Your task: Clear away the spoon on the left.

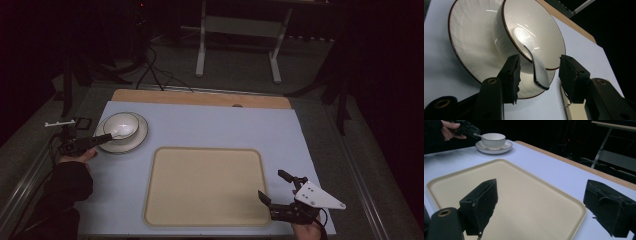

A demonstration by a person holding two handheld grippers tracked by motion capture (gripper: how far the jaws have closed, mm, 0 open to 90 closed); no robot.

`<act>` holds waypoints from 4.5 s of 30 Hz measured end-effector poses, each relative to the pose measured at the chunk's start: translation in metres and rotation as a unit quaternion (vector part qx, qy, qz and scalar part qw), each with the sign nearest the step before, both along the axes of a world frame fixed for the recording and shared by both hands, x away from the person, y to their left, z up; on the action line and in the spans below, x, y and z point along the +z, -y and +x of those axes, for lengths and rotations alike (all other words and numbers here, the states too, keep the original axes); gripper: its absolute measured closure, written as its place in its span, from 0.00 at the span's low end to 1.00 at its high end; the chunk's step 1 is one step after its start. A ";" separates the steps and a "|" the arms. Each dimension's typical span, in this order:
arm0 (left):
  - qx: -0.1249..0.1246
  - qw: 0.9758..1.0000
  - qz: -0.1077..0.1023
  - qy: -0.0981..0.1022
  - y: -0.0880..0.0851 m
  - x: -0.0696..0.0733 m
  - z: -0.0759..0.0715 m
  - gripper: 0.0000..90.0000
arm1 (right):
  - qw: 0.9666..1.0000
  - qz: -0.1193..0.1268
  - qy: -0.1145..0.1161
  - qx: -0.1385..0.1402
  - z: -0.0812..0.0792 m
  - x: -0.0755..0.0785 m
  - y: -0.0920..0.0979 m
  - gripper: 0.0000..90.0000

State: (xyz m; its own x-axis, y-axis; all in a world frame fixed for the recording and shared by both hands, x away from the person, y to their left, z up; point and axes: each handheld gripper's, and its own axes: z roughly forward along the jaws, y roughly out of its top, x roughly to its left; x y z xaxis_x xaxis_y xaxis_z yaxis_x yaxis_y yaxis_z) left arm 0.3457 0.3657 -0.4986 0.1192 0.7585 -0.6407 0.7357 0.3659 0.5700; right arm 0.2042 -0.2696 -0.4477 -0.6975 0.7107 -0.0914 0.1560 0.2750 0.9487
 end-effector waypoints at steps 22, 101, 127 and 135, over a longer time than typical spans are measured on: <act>-0.035 0.999 0.037 -0.018 0.006 0.006 0.008 0.82 | 1.000 0.003 -0.004 0.001 0.001 0.000 0.002 0.14; -0.043 0.991 0.090 0.091 0.043 0.088 -0.042 0.96 | 1.000 0.006 -0.003 -0.015 0.001 0.000 0.004 0.14; -0.072 0.985 0.084 0.133 0.103 0.104 -0.057 0.96 | 1.000 0.008 -0.002 -0.010 0.001 0.000 0.004 0.14; -0.076 0.984 0.085 0.139 0.119 0.108 -0.057 0.96 | 1.000 0.009 -0.003 -0.009 0.002 0.000 0.005 0.14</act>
